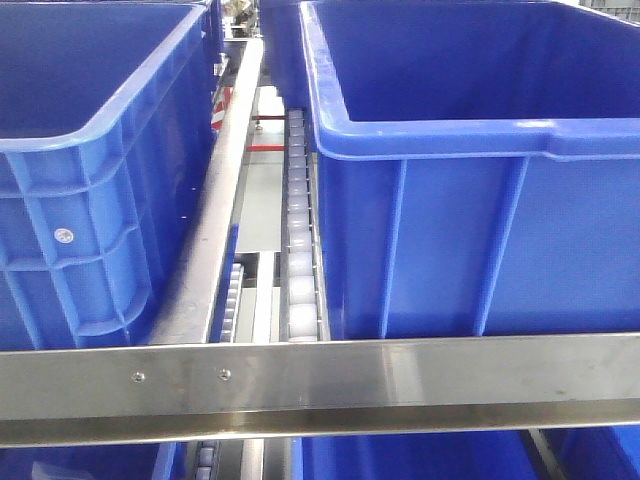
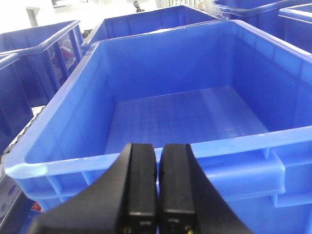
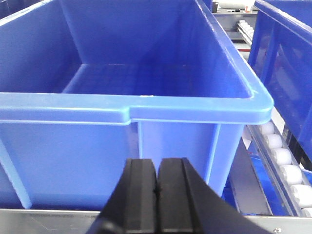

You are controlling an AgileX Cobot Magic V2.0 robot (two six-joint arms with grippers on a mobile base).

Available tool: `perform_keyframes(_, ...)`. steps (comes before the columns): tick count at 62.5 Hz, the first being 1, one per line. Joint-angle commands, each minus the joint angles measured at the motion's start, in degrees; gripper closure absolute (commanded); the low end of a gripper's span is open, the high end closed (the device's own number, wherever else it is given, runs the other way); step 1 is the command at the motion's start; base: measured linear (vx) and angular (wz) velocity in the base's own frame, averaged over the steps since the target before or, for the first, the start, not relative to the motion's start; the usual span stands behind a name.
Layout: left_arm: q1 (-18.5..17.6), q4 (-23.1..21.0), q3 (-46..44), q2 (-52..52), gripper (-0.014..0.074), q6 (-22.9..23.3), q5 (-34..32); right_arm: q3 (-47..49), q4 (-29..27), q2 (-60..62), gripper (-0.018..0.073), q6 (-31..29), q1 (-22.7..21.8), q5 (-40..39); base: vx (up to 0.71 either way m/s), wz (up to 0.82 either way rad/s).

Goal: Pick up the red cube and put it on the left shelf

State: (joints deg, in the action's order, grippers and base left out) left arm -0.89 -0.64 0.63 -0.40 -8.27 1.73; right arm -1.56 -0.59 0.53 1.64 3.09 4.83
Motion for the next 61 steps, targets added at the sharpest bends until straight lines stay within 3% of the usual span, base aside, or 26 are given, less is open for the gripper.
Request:
perform_keyframes(1,-0.3,-0.3,1.3,0.4,0.0491,0.0,-5.2,1.3,0.6,1.1,0.0503,-0.3,-0.3,-5.9,0.00,0.00)
perform_keyframes(61,-0.3,-0.3,1.3,0.4,0.0491,0.0,-5.2,1.3,0.6,1.1,0.0503,-0.3,-0.3,-5.2,0.00,0.00)
